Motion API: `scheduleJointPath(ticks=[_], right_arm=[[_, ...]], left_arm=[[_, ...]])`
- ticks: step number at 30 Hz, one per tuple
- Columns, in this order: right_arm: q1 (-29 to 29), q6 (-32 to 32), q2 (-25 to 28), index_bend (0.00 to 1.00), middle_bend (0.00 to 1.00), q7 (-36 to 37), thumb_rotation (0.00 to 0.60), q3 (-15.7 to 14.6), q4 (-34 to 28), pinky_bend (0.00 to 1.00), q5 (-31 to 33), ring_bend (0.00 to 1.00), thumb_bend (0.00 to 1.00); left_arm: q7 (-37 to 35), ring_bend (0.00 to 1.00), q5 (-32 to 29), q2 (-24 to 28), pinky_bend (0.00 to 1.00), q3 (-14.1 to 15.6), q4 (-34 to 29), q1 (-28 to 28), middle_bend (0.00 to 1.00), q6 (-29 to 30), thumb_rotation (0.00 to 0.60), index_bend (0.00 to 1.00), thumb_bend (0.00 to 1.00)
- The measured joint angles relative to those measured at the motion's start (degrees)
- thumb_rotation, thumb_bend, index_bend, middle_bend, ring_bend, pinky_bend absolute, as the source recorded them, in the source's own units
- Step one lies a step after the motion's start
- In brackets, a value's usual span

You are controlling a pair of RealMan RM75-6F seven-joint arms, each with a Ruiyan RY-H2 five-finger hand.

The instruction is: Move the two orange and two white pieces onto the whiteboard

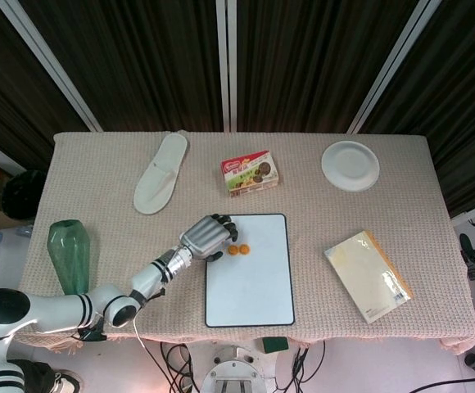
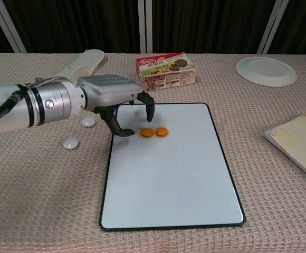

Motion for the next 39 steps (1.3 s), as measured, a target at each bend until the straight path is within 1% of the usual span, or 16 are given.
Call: scheduleJointPath(ticks=[4, 8, 12, 15, 20, 25, 29, 32, 39], right_arm=[[0.3, -0.3, -0.2, 0.00, 0.00, -0.2, 0.600, 0.0, -0.1, 0.00, 0.0, 0.00, 0.21], [0.7, -0.6, -0.5, 0.00, 0.00, -0.5, 0.600, 0.0, -0.1, 0.00, -0.2, 0.00, 0.21], [1.0, -0.9, -0.7, 0.00, 0.00, -1.1, 0.600, -0.1, -0.2, 0.00, -0.4, 0.00, 0.21], [1.2, -1.0, -1.0, 0.00, 0.00, -1.4, 0.600, -0.2, -0.4, 0.00, -0.6, 0.00, 0.21], [1.4, -1.1, -1.3, 0.00, 0.00, -2.1, 0.600, -0.3, -0.6, 0.00, -0.7, 0.00, 0.21], [1.4, -1.0, -1.3, 0.00, 0.00, -2.7, 0.600, -0.3, -1.0, 0.00, -0.7, 0.00, 0.21], [1.2, -0.9, -1.0, 0.00, 0.00, -3.0, 0.600, -0.3, -1.2, 0.00, -0.5, 0.00, 0.21], [1.1, -0.9, -0.8, 0.00, 0.00, -2.9, 0.600, -0.3, -1.3, 0.00, -0.2, 0.00, 0.21], [1.2, -1.5, -1.1, 0.00, 0.00, -2.8, 0.600, -0.4, -0.8, 0.00, 0.0, 0.00, 0.21]], left_arm=[[0.8, 0.18, -0.7, 3.6, 0.27, 0.1, -3.3, 1.9, 0.27, 2.7, 0.600, 0.35, 0.31], [0.7, 0.18, -0.6, 7.5, 0.27, 0.6, -6.4, 5.0, 0.27, 7.0, 0.600, 0.35, 0.30], [0.2, 0.18, 0.1, 10.4, 0.27, 1.9, -7.3, 8.5, 0.27, 10.7, 0.600, 0.35, 0.30], [-0.5, 0.18, 0.3, 11.0, 0.27, 3.0, -6.2, 10.3, 0.27, 11.7, 0.600, 0.35, 0.29], [-3.7, 0.18, 0.8, 9.6, 0.27, 4.6, -2.2, 12.1, 0.27, 11.2, 0.600, 0.36, 0.26], [-7.8, 0.18, 4.2, 6.2, 0.27, 5.1, 1.9, 12.9, 0.26, 11.6, 0.600, 0.36, 0.22], [-11.6, 0.12, 7.5, 3.4, 0.23, 5.4, 5.8, 13.1, 0.19, 12.0, 0.600, 0.32, 0.19], [-13.8, 0.11, 9.6, 1.7, 0.23, 5.6, 8.5, 13.1, 0.18, 12.4, 0.600, 0.32, 0.18], [-16.4, 0.07, 11.3, -0.7, 0.17, 5.6, 12.6, 13.1, 0.14, 12.3, 0.600, 0.32, 0.18]])
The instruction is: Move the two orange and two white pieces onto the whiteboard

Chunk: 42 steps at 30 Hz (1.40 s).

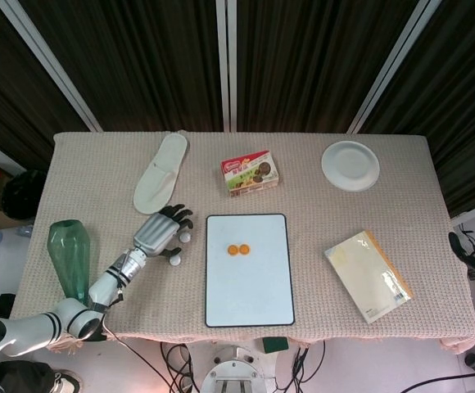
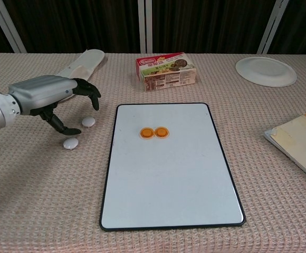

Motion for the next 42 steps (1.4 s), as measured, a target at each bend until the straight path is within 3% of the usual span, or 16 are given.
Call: scheduleJointPath(ticks=[15, 31, 42], right_arm=[[0.0, -0.5, 0.2, 0.00, 0.00, 0.1, 0.600, -0.3, -0.1, 0.00, 0.3, 0.00, 0.21], [0.3, -1.3, 0.0, 0.00, 0.00, 0.2, 0.600, -0.2, 0.6, 0.00, 0.8, 0.00, 0.21], [0.5, -1.9, -0.2, 0.00, 0.00, 0.4, 0.600, -0.1, 1.1, 0.00, 1.4, 0.00, 0.21]], left_arm=[[-1.1, 0.06, -0.3, -1.0, 0.15, -0.8, 2.5, -0.1, 0.13, -2.9, 0.600, 0.35, 0.19], [-2.9, 0.06, 0.0, -1.6, 0.15, -1.4, 3.6, -0.8, 0.13, -4.8, 0.600, 0.39, 0.31], [-3.6, 0.06, 0.6, -2.2, 0.15, -1.6, 4.3, -0.9, 0.13, -4.6, 0.600, 0.46, 0.31]])
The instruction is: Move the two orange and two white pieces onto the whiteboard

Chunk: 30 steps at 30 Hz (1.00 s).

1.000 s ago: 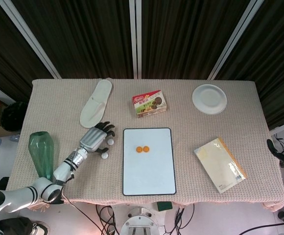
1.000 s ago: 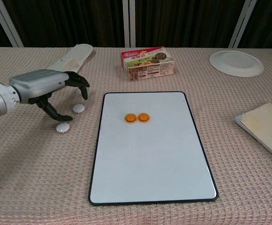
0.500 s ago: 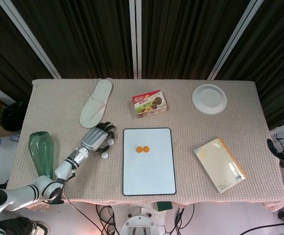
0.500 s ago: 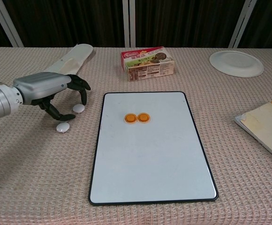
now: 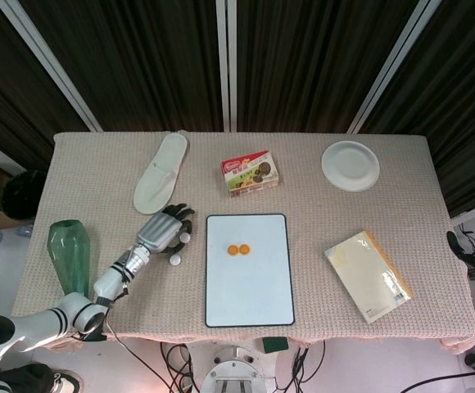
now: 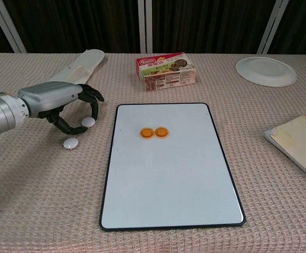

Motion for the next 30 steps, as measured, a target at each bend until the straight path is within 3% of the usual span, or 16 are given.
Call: scheduleJointPath(ticks=[13, 22, 30], right_arm=[[0.1, 0.0, -0.2, 0.00, 0.00, 0.0, 0.600, 0.0, 0.2, 0.00, 0.0, 0.00, 0.21], [0.2, 1.0, -0.7, 0.00, 0.00, -0.5, 0.600, 0.3, 0.8, 0.00, -0.5, 0.00, 0.21], [-0.3, 2.7, 0.3, 0.00, 0.00, -0.1, 0.600, 0.6, -0.5, 0.00, -1.6, 0.00, 0.21]], left_arm=[[-0.2, 0.06, 0.3, 0.6, 0.15, -0.8, -0.9, -0.6, 0.14, 0.0, 0.600, 0.51, 0.31], [4.9, 0.06, 0.3, 2.2, 0.15, -3.7, -7.0, -5.5, 0.14, -2.8, 0.600, 0.51, 0.31], [6.5, 0.06, -0.4, -1.6, 0.15, -6.4, -7.1, -10.4, 0.15, -6.2, 0.600, 0.51, 0.31]])
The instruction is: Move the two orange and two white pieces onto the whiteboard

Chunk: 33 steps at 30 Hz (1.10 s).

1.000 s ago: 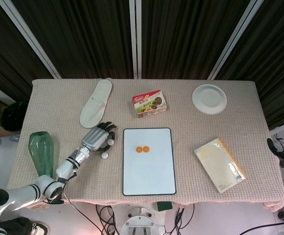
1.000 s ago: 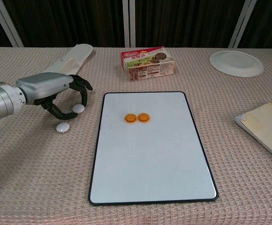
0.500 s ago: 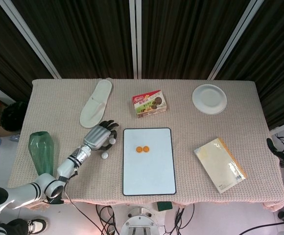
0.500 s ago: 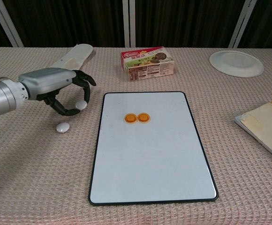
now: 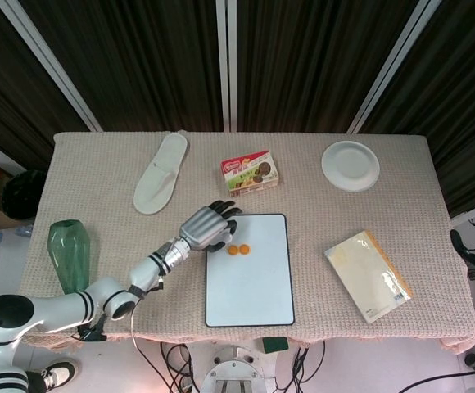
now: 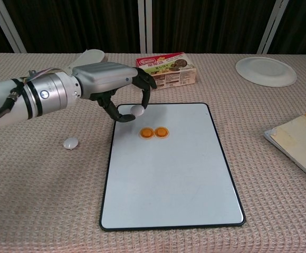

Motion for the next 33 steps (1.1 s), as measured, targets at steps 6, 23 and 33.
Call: scheduleJointPath(ticks=[6, 23, 33], right_arm=[[-0.4, 0.1, 0.1, 0.00, 0.00, 0.5, 0.600, -0.2, 0.2, 0.00, 0.2, 0.00, 0.21], [-0.7, 0.5, 0.5, 0.00, 0.00, 0.5, 0.600, 0.1, 0.2, 0.00, 0.6, 0.00, 0.21], [-0.5, 0.4, 0.3, 0.00, 0.00, 0.3, 0.600, 0.0, 0.1, 0.00, 0.2, 0.00, 0.21]], left_arm=[[-1.4, 0.06, -0.6, -3.7, 0.15, -0.9, 4.1, -2.4, 0.15, -1.4, 0.600, 0.51, 0.31], [-5.3, 0.06, 0.0, -8.6, 0.15, 0.0, 13.3, -6.0, 0.15, -3.5, 0.600, 0.51, 0.31], [-5.1, 0.06, -0.3, -8.3, 0.15, 0.8, 14.2, -6.0, 0.15, -3.7, 0.600, 0.50, 0.31]])
